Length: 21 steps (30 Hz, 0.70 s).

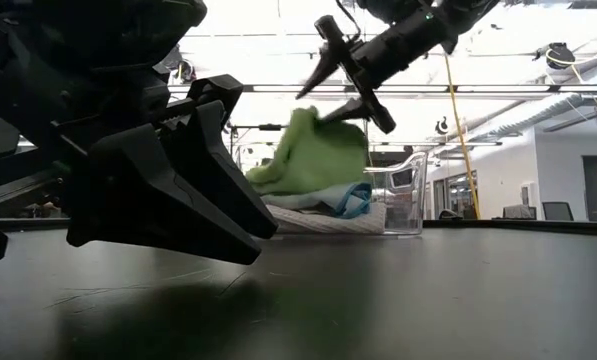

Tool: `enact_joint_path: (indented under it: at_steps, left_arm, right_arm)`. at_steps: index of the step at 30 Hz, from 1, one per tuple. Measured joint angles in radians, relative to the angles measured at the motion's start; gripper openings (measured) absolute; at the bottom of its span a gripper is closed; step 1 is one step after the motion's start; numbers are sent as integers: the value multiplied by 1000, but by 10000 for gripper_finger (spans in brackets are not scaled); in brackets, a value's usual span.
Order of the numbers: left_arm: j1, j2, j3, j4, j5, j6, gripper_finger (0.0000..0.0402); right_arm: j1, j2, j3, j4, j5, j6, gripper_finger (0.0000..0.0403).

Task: Fold microfiber towels
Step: Put the folded green towel into the transparent bin, then return to Home Position

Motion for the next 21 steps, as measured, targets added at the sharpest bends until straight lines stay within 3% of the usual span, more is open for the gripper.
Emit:
enact_joint_path:
  at_steps: [3, 10, 21]
  left_arm:
    - [1, 0, 1, -8, 0, -2, 102]
    - [8, 0, 2, -29, 10, -3, 102]
    - [55, 0, -55, 54, 97, 10, 102]
  right_arm:
    - [-34, -1, 1, -9, -55, -9, 217]
    - [-115, 18, -1, -222, -188, 26, 217]
    - [-148, 63, 128, -224, -192, -148, 217]
